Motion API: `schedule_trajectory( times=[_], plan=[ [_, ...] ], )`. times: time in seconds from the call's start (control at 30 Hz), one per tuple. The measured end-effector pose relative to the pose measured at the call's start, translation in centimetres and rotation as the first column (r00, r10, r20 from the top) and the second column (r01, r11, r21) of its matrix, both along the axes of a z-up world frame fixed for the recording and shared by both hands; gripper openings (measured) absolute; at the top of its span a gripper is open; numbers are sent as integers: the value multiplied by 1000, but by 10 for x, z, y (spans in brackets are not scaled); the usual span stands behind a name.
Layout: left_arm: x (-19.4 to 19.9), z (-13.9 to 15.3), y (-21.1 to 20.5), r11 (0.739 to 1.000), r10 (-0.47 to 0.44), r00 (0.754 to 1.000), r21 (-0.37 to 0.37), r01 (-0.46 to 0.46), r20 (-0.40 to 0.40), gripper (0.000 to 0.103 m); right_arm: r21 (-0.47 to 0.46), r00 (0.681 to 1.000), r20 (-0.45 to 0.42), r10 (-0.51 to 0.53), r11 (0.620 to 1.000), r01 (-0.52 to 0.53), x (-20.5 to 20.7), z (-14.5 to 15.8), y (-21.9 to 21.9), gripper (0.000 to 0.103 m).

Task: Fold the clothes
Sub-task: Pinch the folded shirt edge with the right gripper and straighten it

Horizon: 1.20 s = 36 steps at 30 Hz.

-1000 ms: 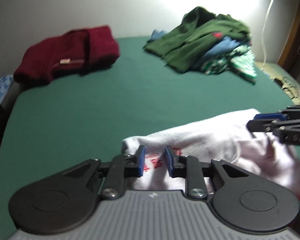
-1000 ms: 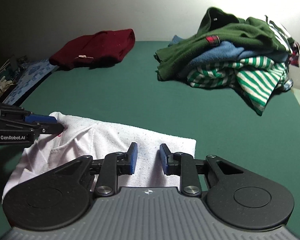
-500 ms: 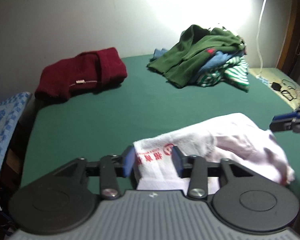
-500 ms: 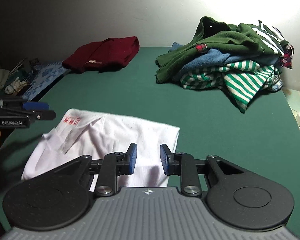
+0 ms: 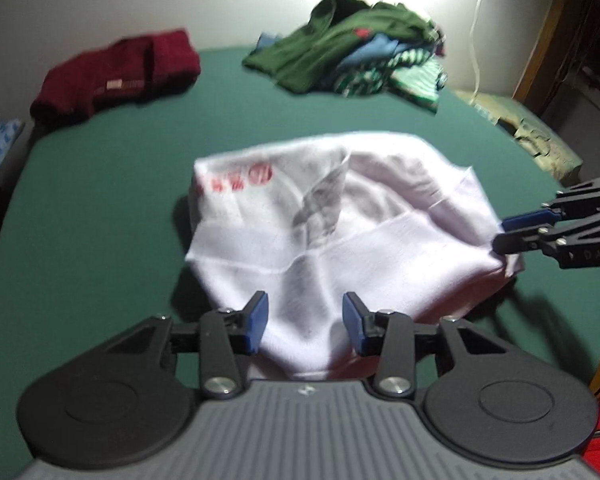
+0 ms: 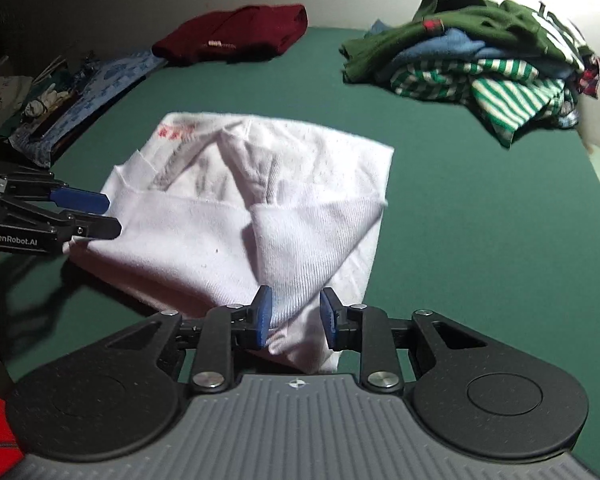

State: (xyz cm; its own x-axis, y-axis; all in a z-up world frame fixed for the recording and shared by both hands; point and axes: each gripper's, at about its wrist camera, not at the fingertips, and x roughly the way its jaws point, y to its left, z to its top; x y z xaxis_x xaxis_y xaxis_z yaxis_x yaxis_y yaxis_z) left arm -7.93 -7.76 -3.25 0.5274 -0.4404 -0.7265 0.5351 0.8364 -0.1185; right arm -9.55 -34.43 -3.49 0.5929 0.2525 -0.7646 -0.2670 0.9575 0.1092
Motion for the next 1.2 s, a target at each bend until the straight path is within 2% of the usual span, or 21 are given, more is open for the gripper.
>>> schedule_trajectory(
  times=[0.07,0.17,0.23,0.33,0.4,0.47,0.57,0.7,0.83,0.87,1.0,1.03,1.1,1.2],
  plan=[
    [1,4,-1,1000,-8,1000,-15,8,7,50,7,998,52,20,1000,-21,-1,9,5,27],
    [6,-3,-6,1000,-2,1000,-17,2,-17,50,-5,995,89,47,999,-47,1,11,17,27],
    [6,-10,-10,1000,-3,1000,2,3,-27,50,-30,995,88,52,998,-50,3,3,24,27],
    [7,-17,-11,1000,3,999,21,-2,-36,50,-90,998,52,-28,995,33,8,-14,20,26],
    [4,-12,-5,1000,-1,999,-8,0,-37,50,-46,997,36,-65,997,66,6,-14,10,26],
    [2,-5,-1,999,2,1000,-34,-3,-28,60,0,996,45,-72,997,72,3,-6,6,26],
    [3,-2,-2,999,-2,1000,-44,1,-21,62,11,994,94,-62,998,62,3,0,12,26],
    [5,-6,-11,999,-29,999,-32,29,-26,62,-29,995,84,-47,998,50,11,-12,24,26],
    [6,-15,-16,1000,-29,999,1,29,-40,62,-61,996,80,-38,997,43,16,-20,31,11],
    [6,-15,-16,1000,-26,999,3,27,-42,62,-56,995,87,-40,997,45,14,-17,30,2],
    [0,-7,-14,999,-46,999,-12,46,-18,63,-44,991,115,-62,997,67,3,-1,16,2],
    [0,-6,-14,999,-52,999,-13,52,-13,67,-48,991,116,-64,996,70,1,1,13,2],
    [-1,-7,-16,998,-63,998,-12,63,-7,70,-54,993,95,-64,996,69,1,-6,11,2],
    [6,-20,-18,998,-65,997,-3,65,-41,69,-71,995,75,-67,995,73,3,-17,11,2]
  ],
)
